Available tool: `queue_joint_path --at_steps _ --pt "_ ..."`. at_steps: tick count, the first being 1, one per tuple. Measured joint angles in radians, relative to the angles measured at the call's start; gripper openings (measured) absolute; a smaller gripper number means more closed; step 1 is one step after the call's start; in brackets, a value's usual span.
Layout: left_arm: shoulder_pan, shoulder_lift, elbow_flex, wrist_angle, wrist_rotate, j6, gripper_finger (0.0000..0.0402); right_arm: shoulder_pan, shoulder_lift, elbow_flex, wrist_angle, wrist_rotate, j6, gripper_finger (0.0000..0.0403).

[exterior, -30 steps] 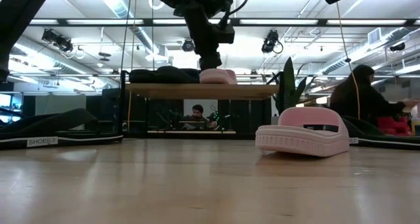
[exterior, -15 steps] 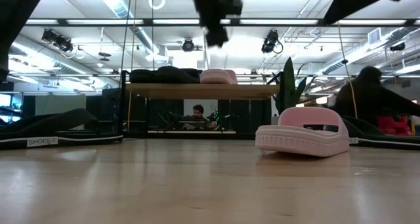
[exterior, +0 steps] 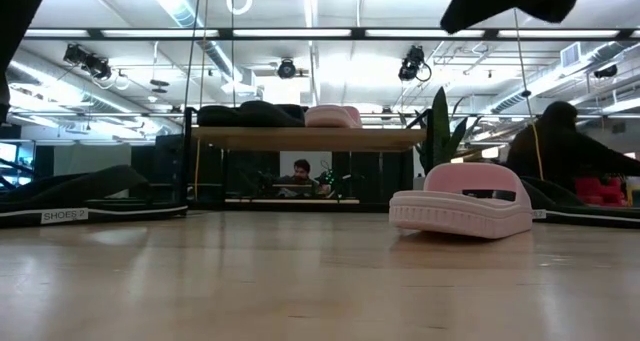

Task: Pick and place slides into the shelf
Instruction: Put the pink slide on the shelf

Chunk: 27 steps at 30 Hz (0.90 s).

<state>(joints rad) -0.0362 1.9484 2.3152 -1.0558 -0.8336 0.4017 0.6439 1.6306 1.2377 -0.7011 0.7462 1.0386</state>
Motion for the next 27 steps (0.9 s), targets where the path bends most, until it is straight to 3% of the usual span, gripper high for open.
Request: queue_joint_path --at_steps 2,4,6,10,16,21,27 --pt "0.007 -0.004 0.045 -0.145 0.152 -0.141 0.0138 -0.02 0.0 0.0 -0.004 -0.009 0.066 0.0012" --pt "0.027 -0.043 0.007 -0.217 0.31 -0.209 0.013 -0.037 0.008 0.0 -0.005 -0.02 0.087 0.0017" --pt "0.055 -0.079 -0.05 -0.24 0.404 -0.229 0.0123 -0.045 0.024 0.0 -0.015 -0.04 0.07 0.0025" --pt "0.105 -0.151 -0.226 -0.259 0.44 -0.296 0.0114 -0.056 0.048 0.0 -0.031 -0.1 0.068 0.0043" --pt "0.119 -0.252 -0.599 -0.174 0.449 -0.341 0.0115 -0.05 0.064 0.0 -0.163 -0.125 0.095 0.0071" --pt "0.09 -0.303 -0.863 -0.058 0.567 -0.3 0.0121 -0.078 0.073 0.0 -0.367 -0.128 0.199 0.0093" --pt "0.009 -0.332 -0.992 0.07 0.694 -0.202 0.0116 -0.152 0.121 -0.001 -0.352 -0.164 0.077 0.0114"
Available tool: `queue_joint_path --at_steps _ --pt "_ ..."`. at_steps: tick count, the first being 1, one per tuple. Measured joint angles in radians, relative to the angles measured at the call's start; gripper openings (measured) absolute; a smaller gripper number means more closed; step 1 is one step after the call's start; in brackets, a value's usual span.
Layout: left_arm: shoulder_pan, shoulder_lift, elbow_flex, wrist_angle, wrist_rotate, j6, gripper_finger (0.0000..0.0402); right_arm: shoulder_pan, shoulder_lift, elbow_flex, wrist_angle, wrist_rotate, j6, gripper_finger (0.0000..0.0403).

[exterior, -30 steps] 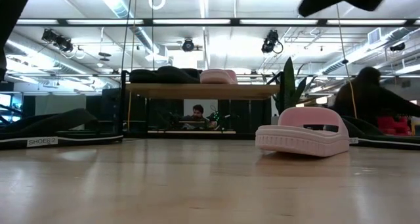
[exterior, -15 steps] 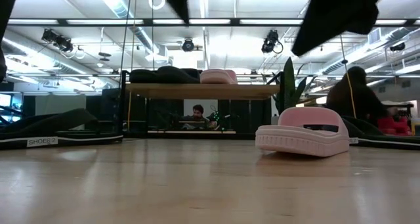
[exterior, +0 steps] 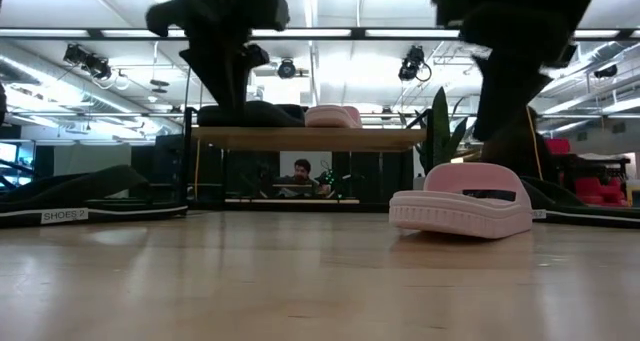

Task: Pick and place slides into the shelf
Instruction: Put the pink slide on the shelf

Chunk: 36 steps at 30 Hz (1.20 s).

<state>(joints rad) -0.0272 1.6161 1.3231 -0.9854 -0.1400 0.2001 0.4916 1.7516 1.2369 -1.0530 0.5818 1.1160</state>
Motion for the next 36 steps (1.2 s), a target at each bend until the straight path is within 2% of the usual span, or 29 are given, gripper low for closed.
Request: queue_joint_path --at_steps 2,10,14,25,30,36 --pt "-0.024 -0.003 0.001 0.006 0.001 0.001 0.0113 -0.023 0.012 0.0 0.025 -0.037 -0.048 0.012" --pt "-0.073 -0.003 0.001 0.002 0.0 -0.006 0.012 -0.099 0.058 0.0 0.041 -0.041 -0.072 0.0131" --pt "-0.09 -0.003 0.001 0.002 0.0 -0.021 0.0124 -0.125 0.089 0.0 0.035 -0.058 -0.14 0.0131" --pt "-0.095 -0.003 0.001 -0.016 -0.001 -0.085 0.0112 -0.185 0.096 0.0 -0.097 0.015 -0.183 0.013" --pt "-0.095 -0.003 0.001 -0.058 -0.001 -0.136 0.0116 -0.211 0.096 0.0 -0.095 0.021 -0.184 0.0111" --pt "-0.095 -0.003 0.002 -0.091 -0.001 -0.192 0.0121 -0.245 0.096 -0.002 -0.104 0.018 -0.185 0.0054"
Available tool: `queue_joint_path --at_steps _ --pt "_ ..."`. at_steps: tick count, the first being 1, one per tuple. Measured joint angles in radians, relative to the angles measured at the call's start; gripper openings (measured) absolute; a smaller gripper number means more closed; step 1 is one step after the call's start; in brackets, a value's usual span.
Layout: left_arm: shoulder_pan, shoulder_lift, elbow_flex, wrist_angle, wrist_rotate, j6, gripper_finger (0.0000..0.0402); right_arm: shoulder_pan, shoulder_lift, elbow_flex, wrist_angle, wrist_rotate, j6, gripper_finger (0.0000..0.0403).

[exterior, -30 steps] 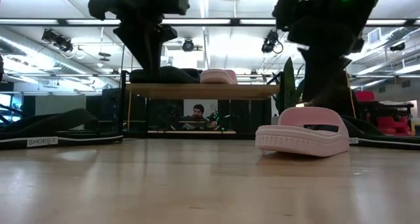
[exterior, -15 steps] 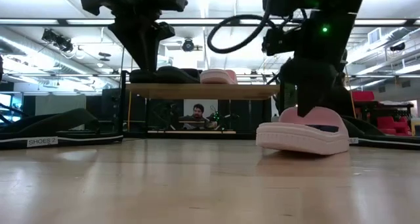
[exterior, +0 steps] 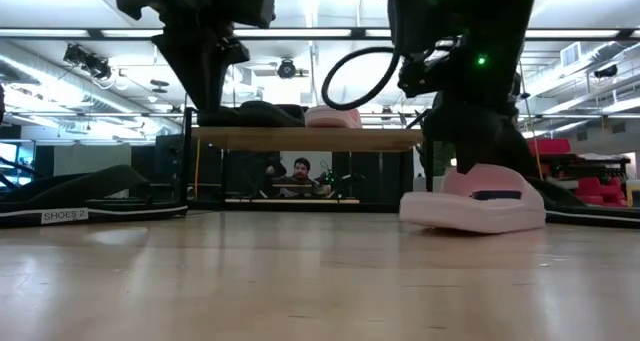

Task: Pick and place slides into the shelf
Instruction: Put the pink slide on the shelf

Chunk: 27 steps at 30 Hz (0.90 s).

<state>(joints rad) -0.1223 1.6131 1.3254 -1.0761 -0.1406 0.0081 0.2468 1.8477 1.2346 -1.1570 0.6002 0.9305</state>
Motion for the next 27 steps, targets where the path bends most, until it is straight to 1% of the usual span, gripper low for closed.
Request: queue_joint_path --at_steps 3,6,9,12,14,19,24,27 --pt "-0.002 0.0 0.0 -0.004 0.0 -0.026 0.0117 -0.012 -0.001 -0.021 0.003 0.009 0.003 0.0031" --pt "-0.014 0.0 0.0 -0.009 0.0 -0.029 0.0113 -0.014 -0.002 -0.058 0.005 0.025 0.039 0.001" --pt "-0.035 0.0 0.0 -0.02 0.0 -0.031 0.011 0.013 -0.002 -0.079 0.005 0.039 0.073 0.0008" --pt "-0.057 0.0 0.0 -0.023 0.0 -0.032 0.0112 0.063 -0.002 -0.069 -0.004 0.033 0.09 0.0005" --pt "-0.074 0.0 0.0 -0.023 0.0 -0.051 0.0114 0.109 -0.003 -0.044 -0.018 0.026 0.109 0.0005" --pt "-0.119 -0.005 0.0 -0.023 0.0 -0.166 0.012 0.221 -0.009 0.05 -0.077 0.021 0.211 0.0003" --pt "-0.139 -0.039 0.043 -0.051 -0.001 -0.181 0.012 0.3 -0.013 0.163 -0.078 0.099 0.213 0.0002" --pt "-0.138 -0.075 0.089 -0.062 -0.013 -0.156 0.0116 0.323 -0.013 0.237 -0.071 0.169 0.161 0.0002"
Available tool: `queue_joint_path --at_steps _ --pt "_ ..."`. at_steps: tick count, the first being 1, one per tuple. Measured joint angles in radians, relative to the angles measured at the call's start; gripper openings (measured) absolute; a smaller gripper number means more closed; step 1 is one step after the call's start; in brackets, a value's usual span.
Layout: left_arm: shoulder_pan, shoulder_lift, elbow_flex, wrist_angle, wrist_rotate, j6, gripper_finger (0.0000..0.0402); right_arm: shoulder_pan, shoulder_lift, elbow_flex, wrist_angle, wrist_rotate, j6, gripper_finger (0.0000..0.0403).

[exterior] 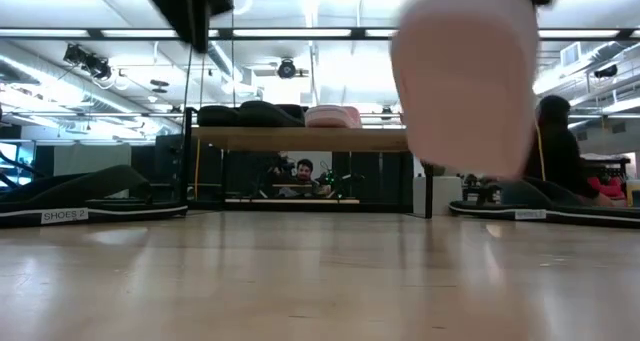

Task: Pick and place slides into the shelf
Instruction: Put the pink slide on the shelf

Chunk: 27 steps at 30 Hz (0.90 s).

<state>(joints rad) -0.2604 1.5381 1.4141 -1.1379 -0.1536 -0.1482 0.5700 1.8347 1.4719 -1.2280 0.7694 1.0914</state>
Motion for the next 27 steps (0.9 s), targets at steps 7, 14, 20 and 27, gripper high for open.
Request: queue_joint_path --at_steps 7,14,20,27 --pt "-0.001 -0.102 0.145 -0.047 -0.002 0.052 0.0115 -0.008 0.0 0.163 0.005 0.219 -0.332 0.0" --pt "0.0 -0.178 0.297 -0.045 -0.01 0.063 0.0125 -0.141 0.0 0.272 0.005 0.379 -0.738 0.0" --pt "0.001 -0.213 0.388 -0.052 -0.01 0.122 0.0123 -0.315 0.0 0.279 -0.007 0.366 -0.94 0.0" --pt "0.001 -0.233 0.407 -0.058 -0.011 0.16 0.0118 -0.508 -0.001 0.278 -0.015 0.347 -1.112 0.0"
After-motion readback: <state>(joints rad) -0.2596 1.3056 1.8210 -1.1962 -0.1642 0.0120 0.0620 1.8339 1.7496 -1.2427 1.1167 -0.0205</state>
